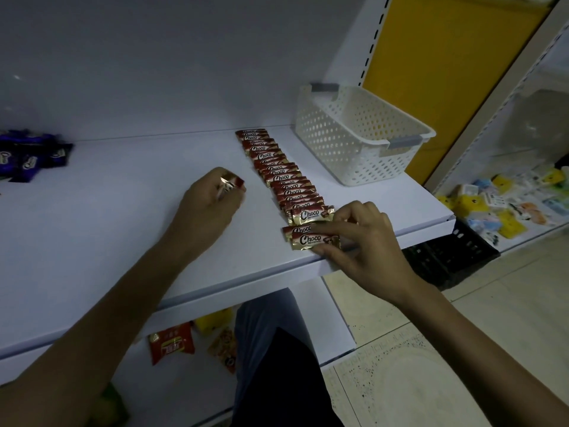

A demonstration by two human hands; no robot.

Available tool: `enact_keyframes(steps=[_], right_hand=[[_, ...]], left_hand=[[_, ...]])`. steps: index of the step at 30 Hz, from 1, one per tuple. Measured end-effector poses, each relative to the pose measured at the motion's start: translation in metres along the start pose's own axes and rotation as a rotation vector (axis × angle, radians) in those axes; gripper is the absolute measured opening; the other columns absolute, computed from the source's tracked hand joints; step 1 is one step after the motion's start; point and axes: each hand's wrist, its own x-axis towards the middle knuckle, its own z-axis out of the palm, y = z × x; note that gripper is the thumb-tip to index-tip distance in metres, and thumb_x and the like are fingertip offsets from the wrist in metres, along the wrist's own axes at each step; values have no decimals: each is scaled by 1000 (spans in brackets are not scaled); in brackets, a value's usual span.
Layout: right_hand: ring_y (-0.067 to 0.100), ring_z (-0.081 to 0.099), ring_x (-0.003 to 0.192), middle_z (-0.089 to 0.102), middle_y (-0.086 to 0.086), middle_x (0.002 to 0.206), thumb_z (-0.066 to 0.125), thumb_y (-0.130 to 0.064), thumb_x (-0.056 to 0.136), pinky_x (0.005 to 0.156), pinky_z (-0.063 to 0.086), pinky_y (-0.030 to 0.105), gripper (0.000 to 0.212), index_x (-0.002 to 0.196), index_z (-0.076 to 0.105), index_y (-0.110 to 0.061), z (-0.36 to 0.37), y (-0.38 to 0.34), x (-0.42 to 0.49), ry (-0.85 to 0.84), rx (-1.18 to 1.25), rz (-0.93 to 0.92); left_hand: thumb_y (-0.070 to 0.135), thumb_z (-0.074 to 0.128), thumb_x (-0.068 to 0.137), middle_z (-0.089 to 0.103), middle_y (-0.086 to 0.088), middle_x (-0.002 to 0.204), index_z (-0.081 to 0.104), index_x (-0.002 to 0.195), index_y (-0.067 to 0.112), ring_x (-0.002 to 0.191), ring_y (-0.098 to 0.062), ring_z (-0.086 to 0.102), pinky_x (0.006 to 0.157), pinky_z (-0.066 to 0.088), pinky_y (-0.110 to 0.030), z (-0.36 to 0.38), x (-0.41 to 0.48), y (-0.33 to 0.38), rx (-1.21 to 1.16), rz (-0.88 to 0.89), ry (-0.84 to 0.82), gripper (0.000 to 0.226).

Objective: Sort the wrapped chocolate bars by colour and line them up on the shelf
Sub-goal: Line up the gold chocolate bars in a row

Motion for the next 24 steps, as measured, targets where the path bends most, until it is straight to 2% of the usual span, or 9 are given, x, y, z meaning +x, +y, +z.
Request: enact_keyframes(steps=[2,5,8,11,13,17,20,24], right_hand=[[10,43,97,49,-13,97,65,-48,77,75,30,30,36,105,71,-27,-3,-2,1,-52,14,27],[13,45,102,49,-13,100,76,-37,74,79,31,32,30,100,70,-25,-8,-3,8,-129,98,85],[16,49,102,57,-6,103,78,-33,73,85,38,39,27,98,71,-26,-8,-1,18,-150,142,98],[18,51,101,61,-3,102,78,-30,74,85,38,42,23,96,72,-26,-7,-2,26,-145,143,106],[19,49,103,60,-2,105,77,-32,76,85,37,39,28,102,70,-28,-9,-3,29,-167,111,118],[18,45,106,57,-2,111,72,-41,78,84,31,33,44,121,62,-33,-14,-5,30,-227,-20,97],[18,44,108,55,-2,112,73,-40,77,82,25,30,45,120,62,-34,-17,-4,30,-213,-63,86],[16,44,109,56,-3,114,72,-39,79,82,23,28,43,121,61,-34,-18,0,30,-189,-87,113]], left_hand=[[31,64,88,61,8,73,61,82,23,62,-4,55,57,45,-20,8,-6,6,197,102,-64,10],[44,69,82,67,10,87,68,95,25,80,-9,62,68,48,-26,20,-11,12,465,68,-198,24],[47,70,80,69,6,90,70,98,22,80,-11,62,61,42,-21,25,-11,16,592,40,-276,30],[43,72,80,63,9,76,63,81,26,68,-6,57,54,34,-20,28,-10,21,614,30,-306,20],[39,73,80,57,12,70,57,75,30,65,-5,53,53,33,-21,29,-9,24,610,15,-332,20],[30,75,79,65,5,74,63,75,23,71,-15,62,63,46,-29,31,-8,21,475,-20,-368,14],[30,75,80,64,11,74,60,73,29,70,-9,62,66,50,-30,34,-12,15,409,10,-323,16],[34,73,81,59,16,67,56,69,31,64,-3,57,55,38,-23,42,-12,15,417,40,-243,22]])
